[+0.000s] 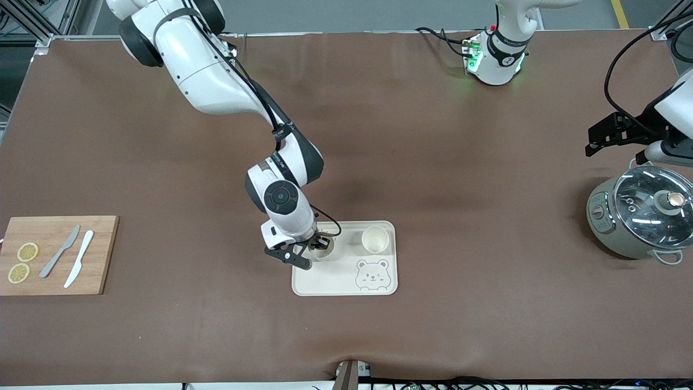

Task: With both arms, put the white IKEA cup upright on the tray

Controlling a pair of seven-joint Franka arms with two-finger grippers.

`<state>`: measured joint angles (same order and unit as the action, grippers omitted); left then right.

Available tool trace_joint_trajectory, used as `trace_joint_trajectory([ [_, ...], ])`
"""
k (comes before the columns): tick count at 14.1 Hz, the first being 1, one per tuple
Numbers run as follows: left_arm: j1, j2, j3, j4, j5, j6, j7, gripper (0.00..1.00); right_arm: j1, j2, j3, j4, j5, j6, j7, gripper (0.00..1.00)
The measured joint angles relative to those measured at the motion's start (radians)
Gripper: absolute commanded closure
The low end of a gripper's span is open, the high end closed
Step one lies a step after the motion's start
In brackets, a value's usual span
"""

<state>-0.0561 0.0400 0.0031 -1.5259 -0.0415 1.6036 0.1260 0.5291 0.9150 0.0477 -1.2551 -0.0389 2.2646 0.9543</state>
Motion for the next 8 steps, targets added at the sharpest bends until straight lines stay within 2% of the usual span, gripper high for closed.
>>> trace_joint_trajectory([
  [3,-0.005,0.0,-0.001,0.004,0.0,0.0,-0.002,0.0,0.0,0.001,0.0,0.0,0.0,0.001,0.0,0.99],
  [5,-0.005,0.0,-0.001,0.004,0.0,0.0,-0.002,0.0,0.0,0.001,0.0,0.0,0.0,0.001,0.0,0.76],
  [7,-0.007,0.002,-0.001,0.004,0.0,0.0,-0.002,0.0,0.0,0.003,0.0,0.0,-0.001,0.002,-0.001,0.08],
  [8,-0.009,0.003,-0.002,0.004,0.0,0.0,-0.002,0.0,0.0,0.005,0.0,0.0,-0.001,0.003,-0.001,0.0],
])
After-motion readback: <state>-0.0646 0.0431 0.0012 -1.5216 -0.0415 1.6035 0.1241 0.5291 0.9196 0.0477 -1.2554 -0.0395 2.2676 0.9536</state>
